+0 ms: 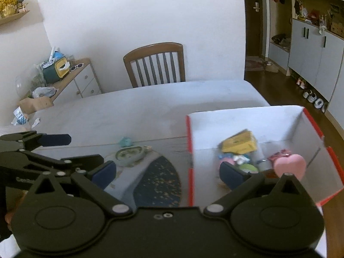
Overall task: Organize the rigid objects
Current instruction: 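Withdraw both grippers from the box toward the table, then grasp the tape dispenser with the left gripper while the right grasps the teal eraser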
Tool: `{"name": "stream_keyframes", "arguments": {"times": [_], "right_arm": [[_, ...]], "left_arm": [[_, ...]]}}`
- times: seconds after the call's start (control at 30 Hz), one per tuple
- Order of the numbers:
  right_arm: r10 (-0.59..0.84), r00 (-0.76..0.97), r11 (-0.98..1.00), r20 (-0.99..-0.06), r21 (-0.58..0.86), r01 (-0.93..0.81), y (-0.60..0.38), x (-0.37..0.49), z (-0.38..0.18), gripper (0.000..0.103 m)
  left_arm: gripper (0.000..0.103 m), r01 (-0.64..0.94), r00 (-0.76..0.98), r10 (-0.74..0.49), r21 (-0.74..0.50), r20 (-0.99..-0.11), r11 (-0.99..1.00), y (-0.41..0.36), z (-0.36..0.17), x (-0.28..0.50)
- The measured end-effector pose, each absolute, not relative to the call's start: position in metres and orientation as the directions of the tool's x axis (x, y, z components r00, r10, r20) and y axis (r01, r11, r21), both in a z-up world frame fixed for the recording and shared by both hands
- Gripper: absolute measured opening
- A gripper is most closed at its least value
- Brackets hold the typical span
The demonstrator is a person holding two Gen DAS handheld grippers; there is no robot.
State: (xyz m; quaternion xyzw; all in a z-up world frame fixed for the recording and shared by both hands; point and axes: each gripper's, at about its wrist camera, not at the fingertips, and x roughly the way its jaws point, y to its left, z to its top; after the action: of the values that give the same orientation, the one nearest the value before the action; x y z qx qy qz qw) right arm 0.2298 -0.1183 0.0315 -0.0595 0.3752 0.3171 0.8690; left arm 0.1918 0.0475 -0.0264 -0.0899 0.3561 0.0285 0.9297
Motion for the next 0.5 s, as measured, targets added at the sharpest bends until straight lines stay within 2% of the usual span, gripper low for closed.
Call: {"name": "stream_keyframes", "arguments": {"times": [0.13,0.5], "right_arm": [[0.498,0.512,0.781,-0.700,0.105,-0.616,-0.093,0.229,0.027,0.102],[0.471,0.464,0.749,-0.750,0.062,-0.660,-0.028,0.260,0.009,0.102]], "left_arm": [[0.102,-0.157,0.734,-0.006,-0.178,-0.679,0.971,0.070,-0.046,0.194],[0.102,-0.226,0.711,0.052,-0.158,-0.702,0.961,0.102,-0.092,0.212]]}}
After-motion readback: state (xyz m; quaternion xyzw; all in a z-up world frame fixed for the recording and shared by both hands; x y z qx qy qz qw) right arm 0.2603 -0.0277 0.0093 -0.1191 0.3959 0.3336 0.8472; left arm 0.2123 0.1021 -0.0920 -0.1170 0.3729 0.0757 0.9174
